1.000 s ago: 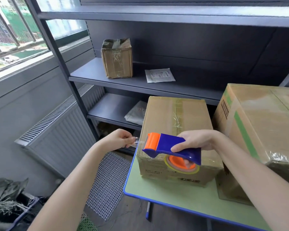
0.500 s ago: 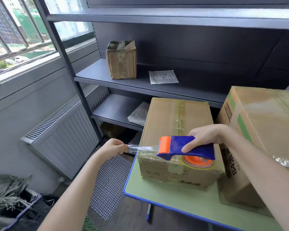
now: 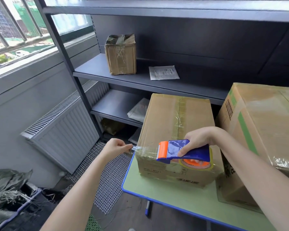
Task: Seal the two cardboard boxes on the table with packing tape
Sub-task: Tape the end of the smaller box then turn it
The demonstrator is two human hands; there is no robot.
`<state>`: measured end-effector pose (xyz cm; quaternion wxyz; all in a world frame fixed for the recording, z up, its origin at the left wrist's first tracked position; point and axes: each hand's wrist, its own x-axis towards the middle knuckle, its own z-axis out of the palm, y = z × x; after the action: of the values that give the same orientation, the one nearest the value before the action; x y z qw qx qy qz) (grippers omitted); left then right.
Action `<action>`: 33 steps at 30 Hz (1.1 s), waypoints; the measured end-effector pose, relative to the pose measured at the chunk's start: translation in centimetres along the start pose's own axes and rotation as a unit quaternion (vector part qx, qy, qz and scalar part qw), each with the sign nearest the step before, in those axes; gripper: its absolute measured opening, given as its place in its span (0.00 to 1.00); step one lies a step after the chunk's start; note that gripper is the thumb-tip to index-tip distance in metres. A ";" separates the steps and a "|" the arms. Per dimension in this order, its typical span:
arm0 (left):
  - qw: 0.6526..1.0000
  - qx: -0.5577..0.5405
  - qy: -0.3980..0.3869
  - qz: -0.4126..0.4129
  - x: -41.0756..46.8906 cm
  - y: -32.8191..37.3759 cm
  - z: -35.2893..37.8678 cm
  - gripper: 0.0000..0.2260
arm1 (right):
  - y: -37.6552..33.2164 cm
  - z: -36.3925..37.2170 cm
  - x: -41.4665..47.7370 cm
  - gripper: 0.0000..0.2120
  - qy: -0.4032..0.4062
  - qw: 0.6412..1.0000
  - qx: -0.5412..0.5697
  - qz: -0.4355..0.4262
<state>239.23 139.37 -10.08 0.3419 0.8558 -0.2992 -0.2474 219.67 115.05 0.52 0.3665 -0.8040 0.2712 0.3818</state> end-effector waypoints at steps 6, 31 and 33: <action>1.000 -0.016 -0.009 0.015 -0.3 -0.5 1.8 0.15 | 0.2 0.0 0.4 0.21 -0.004 1.000 -0.006 0.007; 0.986 0.047 0.150 -0.048 -3.6 7.0 6.0 0.08 | 0.4 -0.1 0.2 0.22 -0.025 1.000 -0.017 -0.005; 0.977 0.044 0.201 -0.056 -3.5 6.6 5.8 0.11 | 0.5 -0.1 0.2 0.23 -0.022 1.000 -0.014 -0.003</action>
<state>230.87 135.37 -8.21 0.3426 0.9177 -0.1864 -0.0754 219.47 114.66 0.24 0.3620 -0.8013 0.2549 0.4024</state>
